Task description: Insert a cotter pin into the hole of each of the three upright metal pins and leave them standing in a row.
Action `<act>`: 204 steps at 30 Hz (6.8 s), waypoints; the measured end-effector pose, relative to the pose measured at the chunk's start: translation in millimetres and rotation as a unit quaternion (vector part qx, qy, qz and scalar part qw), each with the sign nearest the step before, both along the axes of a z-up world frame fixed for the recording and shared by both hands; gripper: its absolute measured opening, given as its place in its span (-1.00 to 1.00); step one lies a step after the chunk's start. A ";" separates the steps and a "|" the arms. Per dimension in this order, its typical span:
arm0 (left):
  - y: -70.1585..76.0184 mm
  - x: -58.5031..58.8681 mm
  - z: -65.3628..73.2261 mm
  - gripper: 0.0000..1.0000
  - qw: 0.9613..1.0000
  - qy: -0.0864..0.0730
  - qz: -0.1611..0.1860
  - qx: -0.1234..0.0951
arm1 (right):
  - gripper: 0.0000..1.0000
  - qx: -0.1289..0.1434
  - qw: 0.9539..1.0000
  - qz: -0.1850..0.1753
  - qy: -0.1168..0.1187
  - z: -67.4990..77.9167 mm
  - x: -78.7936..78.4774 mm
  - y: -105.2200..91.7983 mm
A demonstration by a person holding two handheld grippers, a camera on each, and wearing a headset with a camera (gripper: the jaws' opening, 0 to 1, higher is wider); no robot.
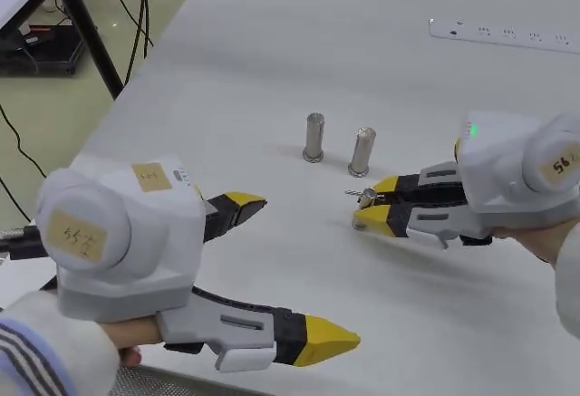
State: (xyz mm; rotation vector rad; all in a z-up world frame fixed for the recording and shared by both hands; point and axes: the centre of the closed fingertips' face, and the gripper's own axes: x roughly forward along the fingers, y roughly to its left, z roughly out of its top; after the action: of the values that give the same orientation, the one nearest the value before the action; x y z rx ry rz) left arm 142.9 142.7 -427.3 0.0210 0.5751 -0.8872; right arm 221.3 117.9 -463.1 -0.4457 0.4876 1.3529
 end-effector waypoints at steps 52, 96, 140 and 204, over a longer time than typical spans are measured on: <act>12.0 7.3 24.7 0.91 0.999 -0.015 0.019 -0.041 | -0.02 0.101 0.975 -0.180 0.081 57.1 -31.9 -75.0; 39.0 57.5 36.1 0.90 0.998 -0.030 0.040 -0.029 | 0.97 0.079 0.926 -0.343 0.140 38.6 -56.8 -138.8; 32.1 159.6 -17.7 -0.05 0.997 -0.024 -0.021 0.067 | 0.97 0.075 0.911 -0.384 0.132 47.5 -61.6 -156.6; 18.6 149.4 -10.2 -0.82 0.987 -0.072 -0.063 0.130 | 0.91 0.072 0.918 -0.375 0.109 51.4 -60.6 -159.4</act>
State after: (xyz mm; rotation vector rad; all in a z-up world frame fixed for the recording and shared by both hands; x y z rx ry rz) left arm 292.3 161.3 -437.4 0.3578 0.5547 -0.9195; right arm 160.8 -41.5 -411.7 0.0354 0.6524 0.6803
